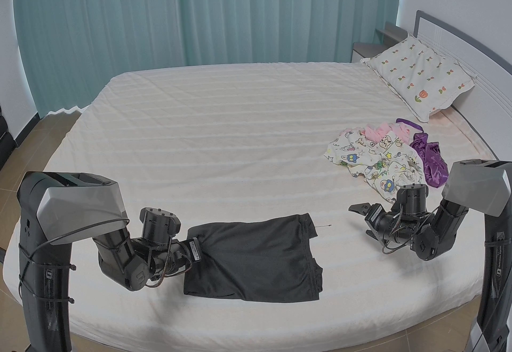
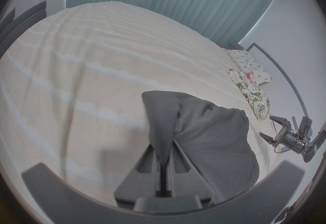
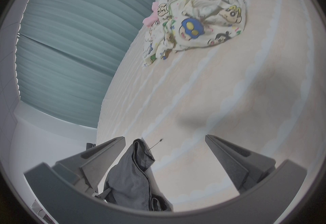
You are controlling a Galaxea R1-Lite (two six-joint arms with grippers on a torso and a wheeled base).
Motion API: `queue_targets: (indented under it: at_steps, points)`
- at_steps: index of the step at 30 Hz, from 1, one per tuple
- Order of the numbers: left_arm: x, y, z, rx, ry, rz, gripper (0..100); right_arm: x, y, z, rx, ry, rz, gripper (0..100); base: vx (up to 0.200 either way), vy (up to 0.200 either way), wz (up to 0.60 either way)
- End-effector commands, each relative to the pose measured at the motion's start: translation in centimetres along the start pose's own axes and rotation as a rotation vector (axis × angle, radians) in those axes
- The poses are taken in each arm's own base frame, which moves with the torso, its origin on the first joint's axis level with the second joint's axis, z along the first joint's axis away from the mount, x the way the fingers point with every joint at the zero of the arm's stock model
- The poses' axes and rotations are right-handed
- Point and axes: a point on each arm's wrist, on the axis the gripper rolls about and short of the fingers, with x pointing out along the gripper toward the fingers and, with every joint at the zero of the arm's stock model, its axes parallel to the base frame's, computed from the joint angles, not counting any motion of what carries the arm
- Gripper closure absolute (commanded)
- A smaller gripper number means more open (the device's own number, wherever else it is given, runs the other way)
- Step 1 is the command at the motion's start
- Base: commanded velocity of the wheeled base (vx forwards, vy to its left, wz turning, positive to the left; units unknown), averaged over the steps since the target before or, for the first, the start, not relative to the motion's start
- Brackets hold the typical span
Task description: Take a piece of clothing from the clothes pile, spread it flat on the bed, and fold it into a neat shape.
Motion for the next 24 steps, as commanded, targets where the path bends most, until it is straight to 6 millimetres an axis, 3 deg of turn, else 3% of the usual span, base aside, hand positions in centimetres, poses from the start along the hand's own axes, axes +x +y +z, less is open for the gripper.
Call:
queue_targets:
  at_steps: [1,9,10,18,24]
  points:
    - [-0.2,0.2,-0.2,-0.004,0.009,0.007,100,0.0,-0.1,-0.1,0.0,0.003,-0.002,0,0.0,0.0,0.0]
    - [-0.3,0.3,-0.5,-0.08,0.021,0.007,100,0.0,0.0,0.0,0.001,0.001,-0.002,0,0.0,0.0,0.0]
    - [-0.3,0.3,-0.5,-0.087,0.018,0.01,0,0.0,0.0,-0.1,0.0,0.002,-0.001,0,0.0,0.0,0.0]
    - [-2.0,0.9,-0.2,-0.134,0.016,0.026,0,0.0,0.0,-0.1,0.0,0.002,-0.001,0,0.0,0.0,0.0]
    - [-3.1,0.3,1.6,-0.253,-0.034,-0.024,0,0.0,0.2,-0.5,-0.01,0.013,0.001,0,0.0,0.0,0.0]
